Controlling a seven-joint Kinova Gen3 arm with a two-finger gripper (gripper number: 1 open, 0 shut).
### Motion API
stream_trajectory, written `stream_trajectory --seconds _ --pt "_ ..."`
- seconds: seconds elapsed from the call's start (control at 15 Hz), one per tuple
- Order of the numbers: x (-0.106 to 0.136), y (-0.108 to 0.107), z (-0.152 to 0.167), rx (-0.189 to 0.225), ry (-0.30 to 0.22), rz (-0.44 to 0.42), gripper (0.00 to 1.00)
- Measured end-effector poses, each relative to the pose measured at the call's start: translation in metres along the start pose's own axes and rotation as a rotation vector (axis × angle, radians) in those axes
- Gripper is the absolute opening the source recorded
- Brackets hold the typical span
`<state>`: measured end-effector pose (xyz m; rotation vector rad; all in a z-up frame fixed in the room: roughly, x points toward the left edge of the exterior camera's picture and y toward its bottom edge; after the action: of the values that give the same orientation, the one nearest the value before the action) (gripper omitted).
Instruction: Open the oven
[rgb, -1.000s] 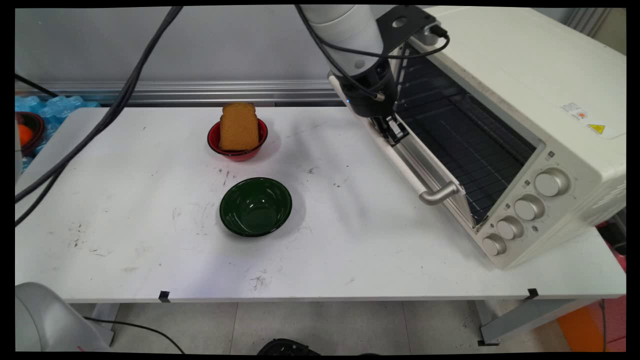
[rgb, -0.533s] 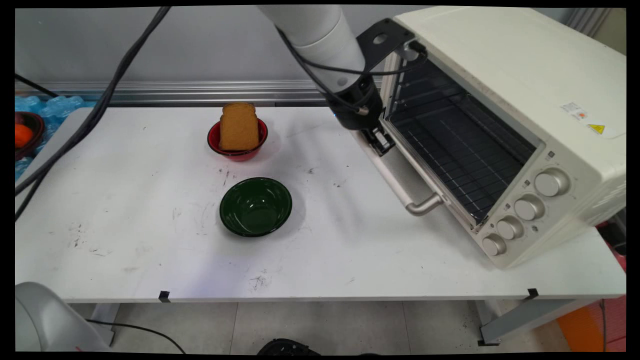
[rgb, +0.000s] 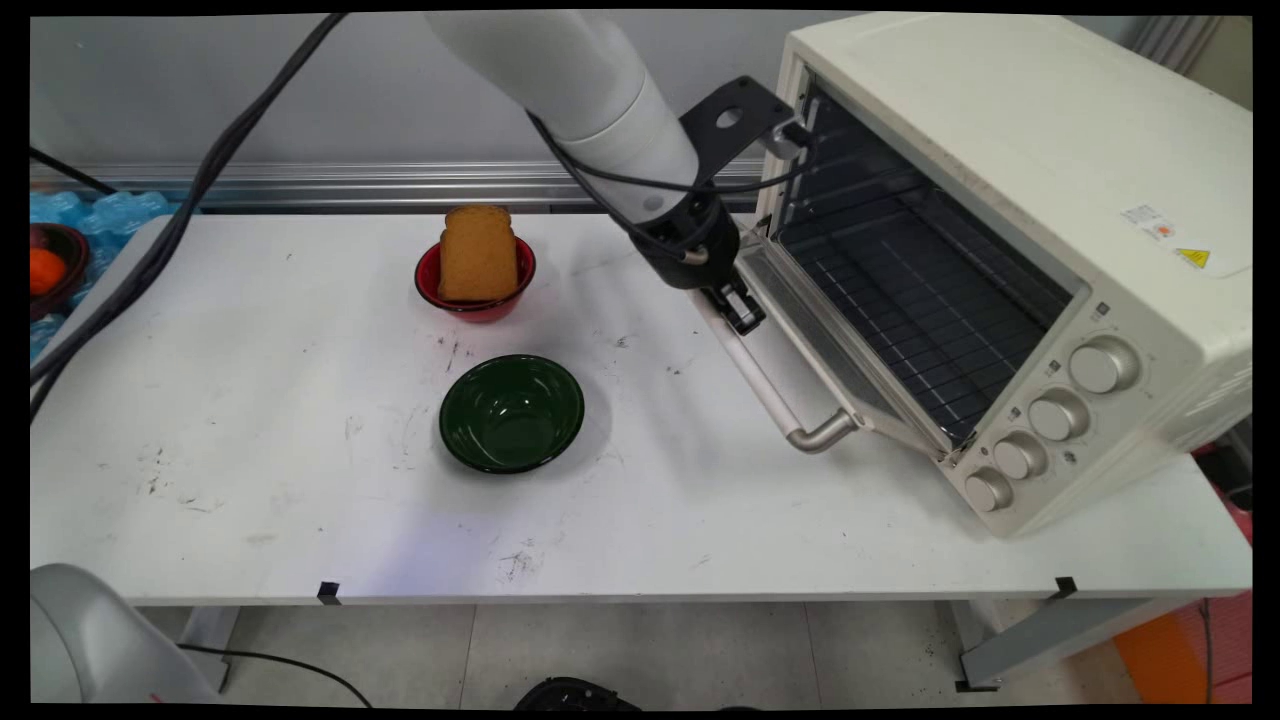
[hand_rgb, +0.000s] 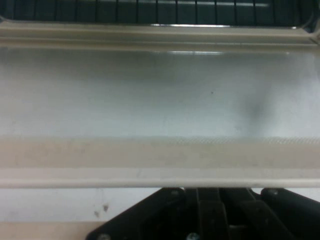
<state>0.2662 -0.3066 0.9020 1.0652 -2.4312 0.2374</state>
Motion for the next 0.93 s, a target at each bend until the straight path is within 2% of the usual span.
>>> stream_trajectory --seconds 0.93 --pt "-0.04 -0.005 0.014 0.009 0.039 0.01 0.0"
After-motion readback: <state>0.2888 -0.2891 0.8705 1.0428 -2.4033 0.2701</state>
